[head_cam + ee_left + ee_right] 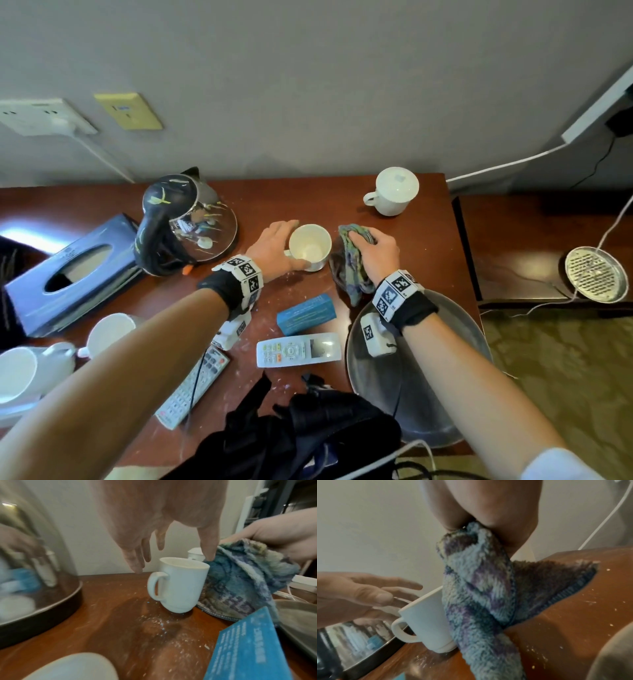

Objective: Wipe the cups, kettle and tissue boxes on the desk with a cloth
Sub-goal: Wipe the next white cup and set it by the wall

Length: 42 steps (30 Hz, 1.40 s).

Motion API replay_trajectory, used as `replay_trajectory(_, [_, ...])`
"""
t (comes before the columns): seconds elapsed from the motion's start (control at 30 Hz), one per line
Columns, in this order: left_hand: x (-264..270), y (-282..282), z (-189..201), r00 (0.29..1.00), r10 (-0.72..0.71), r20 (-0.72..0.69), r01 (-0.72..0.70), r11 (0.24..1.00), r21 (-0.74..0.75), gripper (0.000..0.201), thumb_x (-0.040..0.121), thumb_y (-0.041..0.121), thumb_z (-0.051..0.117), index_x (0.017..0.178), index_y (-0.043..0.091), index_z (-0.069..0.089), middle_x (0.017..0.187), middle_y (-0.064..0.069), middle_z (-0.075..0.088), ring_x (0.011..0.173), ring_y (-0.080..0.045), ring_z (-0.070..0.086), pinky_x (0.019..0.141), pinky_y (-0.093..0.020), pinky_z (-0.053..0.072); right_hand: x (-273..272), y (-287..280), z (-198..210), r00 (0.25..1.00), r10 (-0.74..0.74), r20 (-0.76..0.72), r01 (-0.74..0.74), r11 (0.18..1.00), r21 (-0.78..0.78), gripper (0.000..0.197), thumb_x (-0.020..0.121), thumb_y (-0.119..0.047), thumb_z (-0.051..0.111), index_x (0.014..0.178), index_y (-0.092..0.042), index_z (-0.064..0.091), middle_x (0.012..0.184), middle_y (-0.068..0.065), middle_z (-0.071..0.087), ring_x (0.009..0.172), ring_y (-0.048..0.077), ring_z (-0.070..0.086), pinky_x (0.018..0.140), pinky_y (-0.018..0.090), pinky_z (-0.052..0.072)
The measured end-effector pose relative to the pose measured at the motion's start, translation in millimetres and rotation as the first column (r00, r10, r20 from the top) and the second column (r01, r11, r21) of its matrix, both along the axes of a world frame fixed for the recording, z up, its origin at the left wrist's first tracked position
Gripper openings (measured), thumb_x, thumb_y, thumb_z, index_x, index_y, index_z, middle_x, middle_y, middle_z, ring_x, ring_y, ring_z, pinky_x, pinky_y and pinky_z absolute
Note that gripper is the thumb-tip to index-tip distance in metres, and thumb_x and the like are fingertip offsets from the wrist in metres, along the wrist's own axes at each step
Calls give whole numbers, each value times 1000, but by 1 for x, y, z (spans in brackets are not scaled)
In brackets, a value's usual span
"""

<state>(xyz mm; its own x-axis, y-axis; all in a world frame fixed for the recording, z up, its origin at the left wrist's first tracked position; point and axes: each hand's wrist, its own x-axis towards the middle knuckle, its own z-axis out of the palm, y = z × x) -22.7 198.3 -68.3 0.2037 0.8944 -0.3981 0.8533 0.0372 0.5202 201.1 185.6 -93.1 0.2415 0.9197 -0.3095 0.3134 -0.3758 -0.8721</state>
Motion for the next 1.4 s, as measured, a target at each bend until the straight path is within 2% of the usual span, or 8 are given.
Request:
replay_trajectory(0.13, [-40,-22,4,991,131,-33,-132,991,-6,80,81,46,77,149,25,39,152,-6,37,136,-23,41,112,-38,36,-11,-11,7,996,59,62,-61,997,39,28,93,-34,65,115,-18,72,110,-3,72,104,17,63,98,32,49])
replay_trajectory(0.27, [-74,-45,1,960,277,-41,-279,959,-43,70,82,51,74,142,27,47,142,-6,50,126,-26,50,97,-35,42,-24,-24,5,989,93,111,-98,994,40,26,92,-36,64,112,-22,72,105,-3,72,101,18,64,95,33,50])
replay_trajectory(0.33, [-86,-56,-4,946,317,-71,-321,946,-53,65,83,47,74,140,27,50,138,-6,54,124,-26,51,92,-32,41,-29,-28,2,981,122,148,-128,991,33,26,92,-37,63,112,-23,71,106,-2,72,102,20,63,95,37,51])
replay_trajectory(0.43, [-100,-68,-16,926,347,-147,-362,928,-92,54,87,33,73,136,24,53,135,-9,56,122,-28,52,96,-36,44,-35,-32,-3,964,156,215,-159,987,-3,31,90,-43,62,114,-24,69,109,0,71,105,24,62,97,42,51])
replay_trajectory(0.7, [-110,-83,-39,916,328,-232,-351,934,-68,33,90,29,69,121,22,60,132,-7,57,117,-30,56,94,-38,48,-37,-39,3,952,150,268,-154,988,-8,26,91,-39,64,110,-23,70,106,1,71,105,25,60,95,38,49])
replay_trajectory(1.03, [-99,-78,-37,914,184,-360,-203,979,-13,38,96,27,56,132,16,55,133,-10,51,118,-32,55,95,-43,47,-36,-52,4,953,111,282,-108,994,-26,23,90,-40,65,106,-25,71,102,-2,71,105,24,60,96,40,50])
replay_trajectory(1.3, [-73,-67,4,953,158,-258,-127,983,135,33,94,35,59,122,18,57,130,-7,51,110,-31,59,89,-39,49,-30,-51,19,961,79,264,-77,997,-16,28,93,-38,63,113,-19,71,108,1,70,103,23,60,93,33,48])
replay_trajectory(1.4, [-54,-55,24,979,106,-177,-67,975,211,30,94,35,59,118,17,58,134,-4,50,110,-29,59,89,-37,46,-27,-48,25,969,63,237,-63,998,-9,28,93,-38,62,112,-19,71,109,3,70,104,24,60,96,37,49])
